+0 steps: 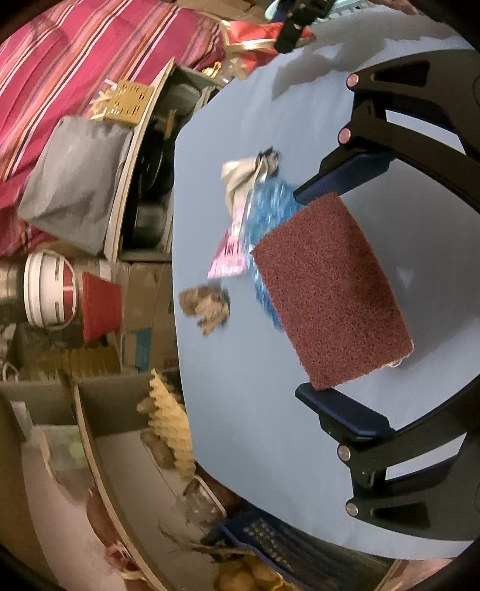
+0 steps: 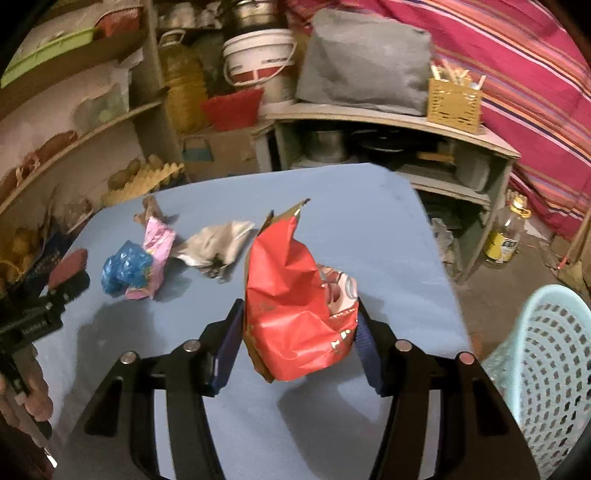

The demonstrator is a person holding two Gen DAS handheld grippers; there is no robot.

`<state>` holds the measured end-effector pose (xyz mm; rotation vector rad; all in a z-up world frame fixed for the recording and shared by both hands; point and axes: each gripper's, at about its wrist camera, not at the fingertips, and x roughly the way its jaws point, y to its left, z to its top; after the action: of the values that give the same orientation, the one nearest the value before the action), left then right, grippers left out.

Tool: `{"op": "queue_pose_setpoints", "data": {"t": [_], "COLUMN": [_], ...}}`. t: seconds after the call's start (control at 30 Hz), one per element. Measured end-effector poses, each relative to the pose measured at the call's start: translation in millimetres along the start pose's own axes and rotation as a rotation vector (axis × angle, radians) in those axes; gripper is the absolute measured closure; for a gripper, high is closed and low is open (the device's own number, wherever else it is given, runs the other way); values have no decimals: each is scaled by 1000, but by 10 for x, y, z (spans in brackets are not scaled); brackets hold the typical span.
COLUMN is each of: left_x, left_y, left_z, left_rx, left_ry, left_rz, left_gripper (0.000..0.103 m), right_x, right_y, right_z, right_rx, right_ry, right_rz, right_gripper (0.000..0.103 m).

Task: Collect trash
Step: 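Carry the red chip bag and scouring pad over the basket and release both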

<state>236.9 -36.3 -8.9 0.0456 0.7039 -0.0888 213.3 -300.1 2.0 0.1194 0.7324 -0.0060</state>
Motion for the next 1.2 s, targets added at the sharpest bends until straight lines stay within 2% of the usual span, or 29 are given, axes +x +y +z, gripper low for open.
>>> {"op": "queue_pose_setpoints", "data": {"t": [0.13, 0.23, 0.47, 0.67, 0.9, 1.1, 1.2], "left_x": [-19, -98, -319, -493, -577, -600, -586], "left_y": [-230, -457, -1094, -1931, -3064, -3762, -3960], "left_z": [-30, -41, 52, 100, -97, -318, -365], "left_rx": [11, 54, 107, 149, 255, 334, 358], "left_ry": [-11, -37, -77, -102, -89, -67, -57], "left_rz": [-32, -29, -70, -185, -327, -401, -411], "left_gripper": [10, 10, 10, 10, 10, 10, 9], "right_x": [-171, -326, -751, -1059, -1280, -1423, -1460], "right_y": [-225, -438, -1178, -1823, -2434, -2875, -3002], "right_z": [-22, -15, -64, -259, -486, -678, -733], "right_rx": [27, 44, 114, 170, 274, 385, 423], "right_ry": [-25, -53, -102, -113, -126, -146, -158], "right_rz": [-27, -61, -179, -305, -339, -342, -333], "right_gripper": [47, 47, 47, 47, 47, 47, 47]}}
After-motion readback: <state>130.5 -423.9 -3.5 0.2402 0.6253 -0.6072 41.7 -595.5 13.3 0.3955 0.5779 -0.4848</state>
